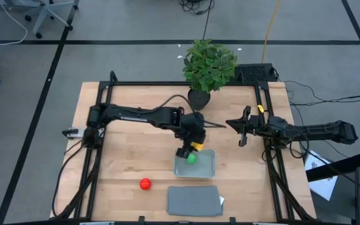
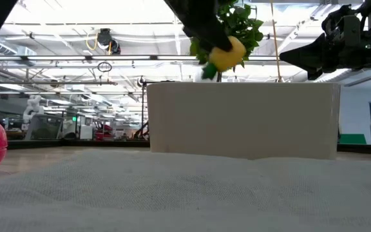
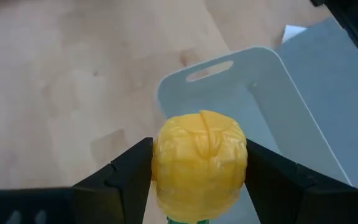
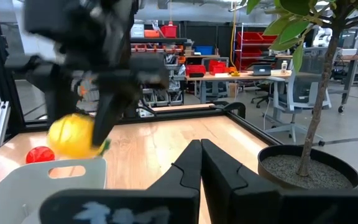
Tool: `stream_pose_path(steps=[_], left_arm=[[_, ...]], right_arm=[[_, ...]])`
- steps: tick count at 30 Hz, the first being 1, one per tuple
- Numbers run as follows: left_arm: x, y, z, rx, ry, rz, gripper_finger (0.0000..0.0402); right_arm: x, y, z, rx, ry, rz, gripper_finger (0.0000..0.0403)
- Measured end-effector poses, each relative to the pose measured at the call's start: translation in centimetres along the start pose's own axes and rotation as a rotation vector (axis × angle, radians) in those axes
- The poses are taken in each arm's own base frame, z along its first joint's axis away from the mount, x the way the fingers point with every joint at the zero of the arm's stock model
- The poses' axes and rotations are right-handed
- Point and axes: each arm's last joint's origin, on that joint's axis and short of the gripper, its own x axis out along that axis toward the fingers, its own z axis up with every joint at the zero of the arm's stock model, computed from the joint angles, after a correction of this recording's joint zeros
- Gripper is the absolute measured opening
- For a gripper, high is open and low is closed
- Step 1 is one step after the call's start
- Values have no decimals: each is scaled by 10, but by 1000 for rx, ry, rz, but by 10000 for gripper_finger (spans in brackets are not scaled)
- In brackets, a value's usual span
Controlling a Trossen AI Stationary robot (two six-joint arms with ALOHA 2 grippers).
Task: Pick and placing Produce into tupperware
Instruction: Put the pineapple into the bin
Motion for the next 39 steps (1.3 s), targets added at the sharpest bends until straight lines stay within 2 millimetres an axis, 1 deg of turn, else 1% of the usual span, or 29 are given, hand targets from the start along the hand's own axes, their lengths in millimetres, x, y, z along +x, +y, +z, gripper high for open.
stream_pose_path(steps=[3,8,13,16,22,27,34,37,39], left_arm=[[19,0,3,46,-12,-31,223],[40,-10,7,102,-56,-75,223],[43,-19,14,111,-109,-103,223],[49,-22,17,134,-148,-123,223],[74,-22,7,179,-106,-138,223],[81,-15,2,239,-90,-130,223],[96,-5,-8,222,-78,-154,223],[106,-4,-13,215,-61,-161,223],[108,-4,-15,219,-53,-163,223]], right_arm=[[0,0,0,4,0,0,0],[0,0,0,5,1,0,0],[0,0,0,5,1,0,0],[0,0,0,5,2,0,0],[0,0,0,7,2,-1,0],[0,0,-1,6,8,-1,0],[0,0,-1,4,8,-1,0],[0,0,-1,4,8,-1,0],[0,0,-1,0,8,-1,0]])
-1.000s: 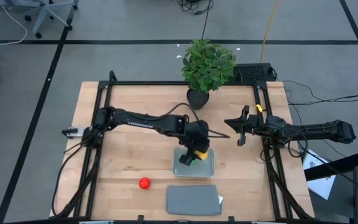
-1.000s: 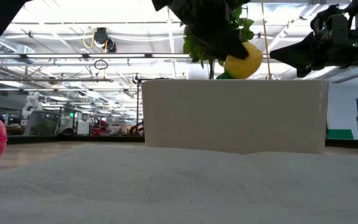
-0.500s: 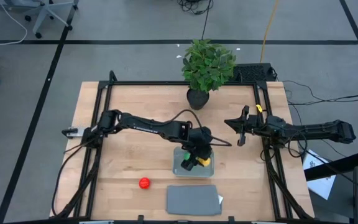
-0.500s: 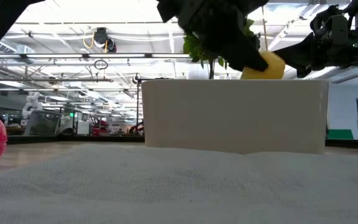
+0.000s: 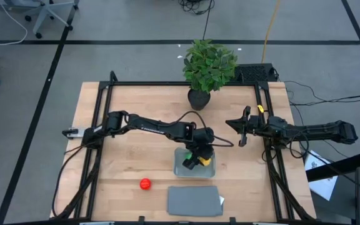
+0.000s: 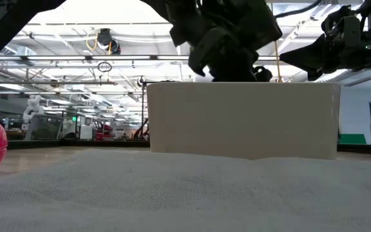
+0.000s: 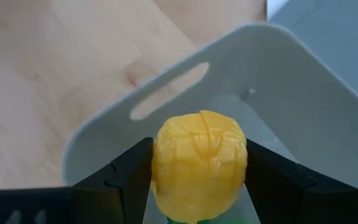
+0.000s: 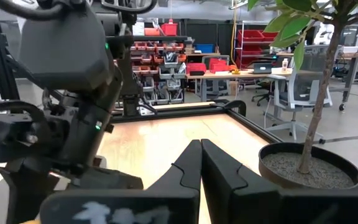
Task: Pick and placing Produce into tupperware
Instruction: Put the pineapple into the bin
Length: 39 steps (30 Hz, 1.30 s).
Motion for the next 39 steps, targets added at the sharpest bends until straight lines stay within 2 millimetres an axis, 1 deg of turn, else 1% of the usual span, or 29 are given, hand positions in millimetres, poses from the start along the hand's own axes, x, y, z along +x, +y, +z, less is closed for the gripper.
stream_pose_path(steps=[7,15,19,24,34,39], left_arm=[[12,1,-6,10,6,-9,223],[11,1,-6,23,1,-23,223],[12,-2,-9,108,33,-47,223],[12,-3,-9,196,32,-51,223],[12,-3,-8,210,27,-48,223],[12,-1,-7,142,10,-46,223]], right_arm=[[0,0,0,0,1,0,0],[0,0,0,-1,1,0,0],[0,0,0,-1,2,0,0],[0,0,0,-1,3,0,0],[0,0,0,-1,2,0,0],[0,0,0,-1,2,0,0]])
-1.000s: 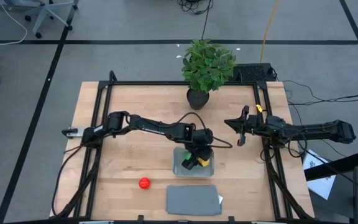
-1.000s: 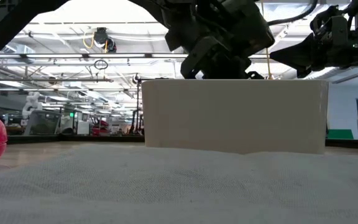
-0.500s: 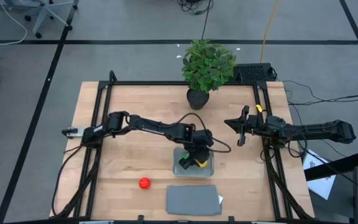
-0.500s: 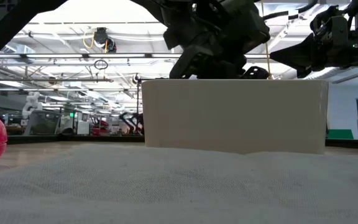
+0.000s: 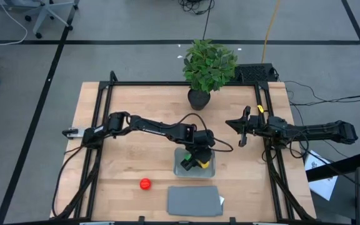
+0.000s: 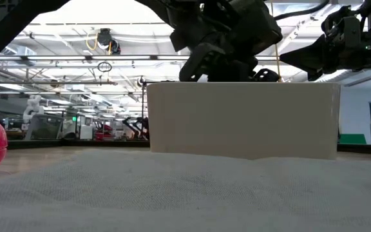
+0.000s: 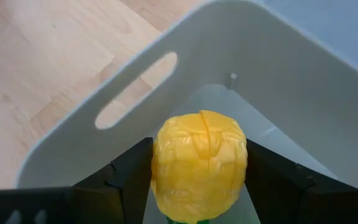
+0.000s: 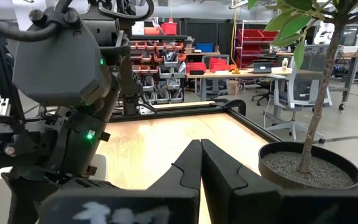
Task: Pick and placing Produce into tupperware
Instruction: Put the pineapple into the bin
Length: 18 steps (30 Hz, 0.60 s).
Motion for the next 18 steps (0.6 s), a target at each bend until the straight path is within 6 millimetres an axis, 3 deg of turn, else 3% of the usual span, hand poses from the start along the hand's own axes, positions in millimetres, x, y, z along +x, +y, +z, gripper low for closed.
stream_pose_path(steps=[18], left_arm=[[1,4,2,-50,-43,18,223]], right_arm=[[0,0,0,0,0,0,0]])
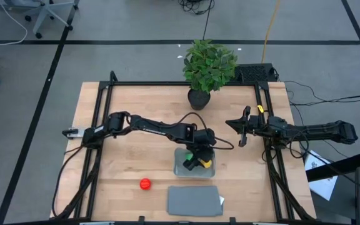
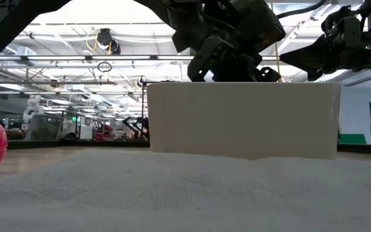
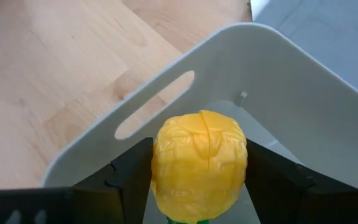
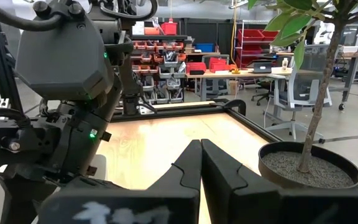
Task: Pick and placing Produce into tupperware
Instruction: Put the pineapple into the bin, then put the tomato into the bin
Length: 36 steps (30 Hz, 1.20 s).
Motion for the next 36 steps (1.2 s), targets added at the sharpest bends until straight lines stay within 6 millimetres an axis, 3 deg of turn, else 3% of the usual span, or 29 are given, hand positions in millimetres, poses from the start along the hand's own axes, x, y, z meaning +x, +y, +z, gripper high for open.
stream_pose_path(steps=[10,15,26,36], left_arm=[[20,1,-14,-12,27,-19,223],[20,1,-16,-19,36,-25,227],[21,-2,-15,-17,32,-52,290],[-6,-14,10,35,83,35,292]], right_arm=[[0,0,-1,-1,7,0,0],[0,0,-1,-4,8,-1,0],[0,0,-1,-5,8,-1,0],[0,0,0,-3,0,0,0]])
